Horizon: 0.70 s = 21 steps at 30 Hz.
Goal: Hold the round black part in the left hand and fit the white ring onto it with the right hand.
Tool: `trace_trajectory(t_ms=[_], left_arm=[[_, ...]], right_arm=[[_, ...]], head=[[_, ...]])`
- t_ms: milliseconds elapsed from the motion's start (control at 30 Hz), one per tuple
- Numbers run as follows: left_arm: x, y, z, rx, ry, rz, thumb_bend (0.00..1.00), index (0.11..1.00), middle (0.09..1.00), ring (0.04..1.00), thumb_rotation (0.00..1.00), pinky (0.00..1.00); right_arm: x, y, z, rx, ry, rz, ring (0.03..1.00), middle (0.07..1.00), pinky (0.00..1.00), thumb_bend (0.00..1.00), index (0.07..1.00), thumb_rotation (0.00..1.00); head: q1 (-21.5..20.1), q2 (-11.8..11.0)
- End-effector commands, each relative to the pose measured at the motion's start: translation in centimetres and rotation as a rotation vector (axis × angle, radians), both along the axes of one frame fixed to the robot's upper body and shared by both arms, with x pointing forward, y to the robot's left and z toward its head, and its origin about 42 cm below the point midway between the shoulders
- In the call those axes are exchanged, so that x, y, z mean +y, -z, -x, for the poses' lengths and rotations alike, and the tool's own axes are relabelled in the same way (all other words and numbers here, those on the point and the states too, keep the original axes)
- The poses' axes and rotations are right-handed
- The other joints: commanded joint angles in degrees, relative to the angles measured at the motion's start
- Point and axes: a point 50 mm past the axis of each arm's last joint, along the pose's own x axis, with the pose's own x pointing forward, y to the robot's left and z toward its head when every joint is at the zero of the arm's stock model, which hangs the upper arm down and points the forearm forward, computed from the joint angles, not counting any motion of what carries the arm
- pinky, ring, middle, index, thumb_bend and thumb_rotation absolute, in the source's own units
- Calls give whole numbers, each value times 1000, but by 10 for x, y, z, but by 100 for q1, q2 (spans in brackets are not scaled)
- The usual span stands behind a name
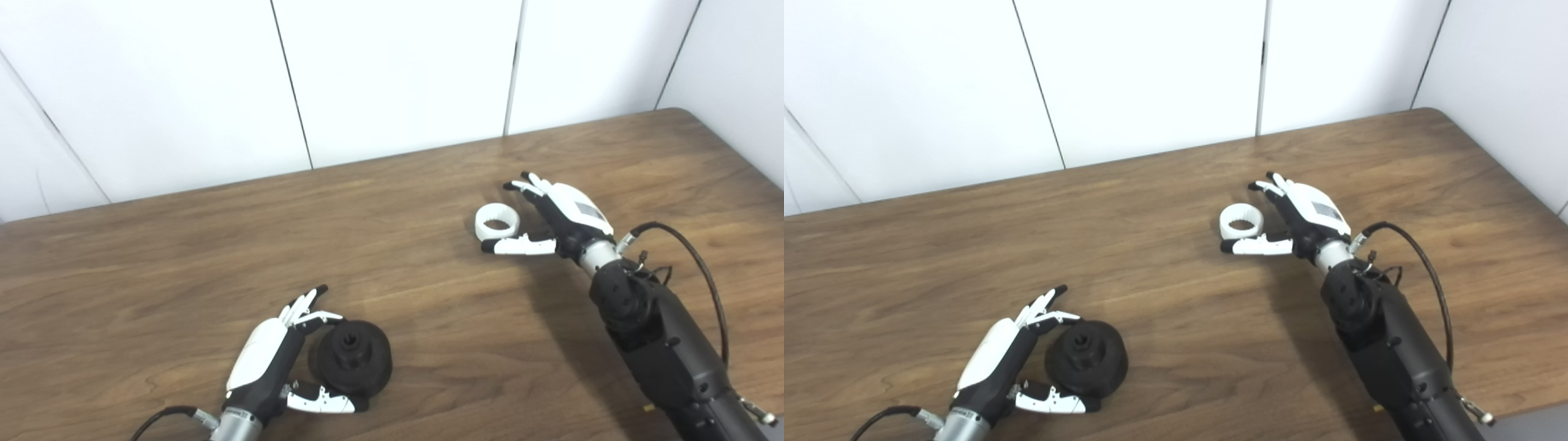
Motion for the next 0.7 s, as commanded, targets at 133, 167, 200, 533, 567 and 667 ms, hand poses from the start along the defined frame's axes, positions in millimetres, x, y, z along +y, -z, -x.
trace_trajectory(t_ms=[133, 167, 200, 533, 567, 667], left_arm=[[0, -9, -3, -45, 4, 3, 920, 593, 1000, 1000, 273, 1000], [0, -9, -3, -45, 4, 3, 919, 594, 1000, 1000, 277, 1000], [-1, -9, -3, -45, 4, 3, 919, 594, 1000, 1000, 275, 1000], [-2, -8, -2, -42, 6, 10, 918, 595, 1000, 1000, 271, 1000], [-2, -9, -2, -41, 7, 10, 918, 596, 1000, 1000, 272, 1000], [-2, -9, -2, -43, 7, 6, 918, 595, 1000, 1000, 273, 1000]], right_arm=[[1, -15, -13, -42, -19, 16, 1000, 1000, 933, 1000, 894, 668], [2, -14, -13, -39, -21, 19, 1000, 1000, 940, 1000, 891, 659], [2, -13, -13, -36, -22, 21, 1000, 1000, 942, 1000, 890, 656], [12, 1, -15, -48, -20, 0, 1000, 1000, 974, 996, 845, 556], [13, 2, -15, -51, -19, -2, 1000, 1000, 975, 987, 839, 545], [16, 5, -15, -70, -21, 3, 1000, 1000, 964, 943, 806, 506]], head=[[21, 6], [58, 21], [56, 21], [77, 29], [77, 29], [101, 40]])
